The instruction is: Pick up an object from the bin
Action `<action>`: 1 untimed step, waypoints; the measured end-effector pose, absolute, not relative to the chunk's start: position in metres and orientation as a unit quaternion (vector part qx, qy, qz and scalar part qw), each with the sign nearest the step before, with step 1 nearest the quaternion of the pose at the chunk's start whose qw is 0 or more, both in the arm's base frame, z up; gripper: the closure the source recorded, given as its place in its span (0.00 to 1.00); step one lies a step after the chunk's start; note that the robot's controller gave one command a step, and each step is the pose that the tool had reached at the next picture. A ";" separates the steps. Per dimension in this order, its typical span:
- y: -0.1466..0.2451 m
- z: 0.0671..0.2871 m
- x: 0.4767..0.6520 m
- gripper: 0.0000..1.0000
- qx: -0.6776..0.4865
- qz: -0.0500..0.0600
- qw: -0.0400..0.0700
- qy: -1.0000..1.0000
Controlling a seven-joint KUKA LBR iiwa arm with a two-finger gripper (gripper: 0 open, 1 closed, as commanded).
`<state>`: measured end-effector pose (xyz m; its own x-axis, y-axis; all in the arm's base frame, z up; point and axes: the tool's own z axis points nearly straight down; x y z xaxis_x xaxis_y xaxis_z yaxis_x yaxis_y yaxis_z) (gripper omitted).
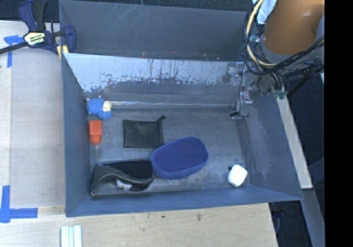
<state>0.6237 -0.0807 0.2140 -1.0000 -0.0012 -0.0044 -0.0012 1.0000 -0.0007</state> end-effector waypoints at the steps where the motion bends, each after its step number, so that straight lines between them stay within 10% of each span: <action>1: -0.081 0.110 0.613 0.00 0.156 0.000 -0.002 0.988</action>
Offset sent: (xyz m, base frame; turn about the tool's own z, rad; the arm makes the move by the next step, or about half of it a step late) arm -0.0095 0.0005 -0.1017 0.3132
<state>0.6132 -0.0806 0.1096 -0.9516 0.3073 0.0030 0.3073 0.9516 -0.0003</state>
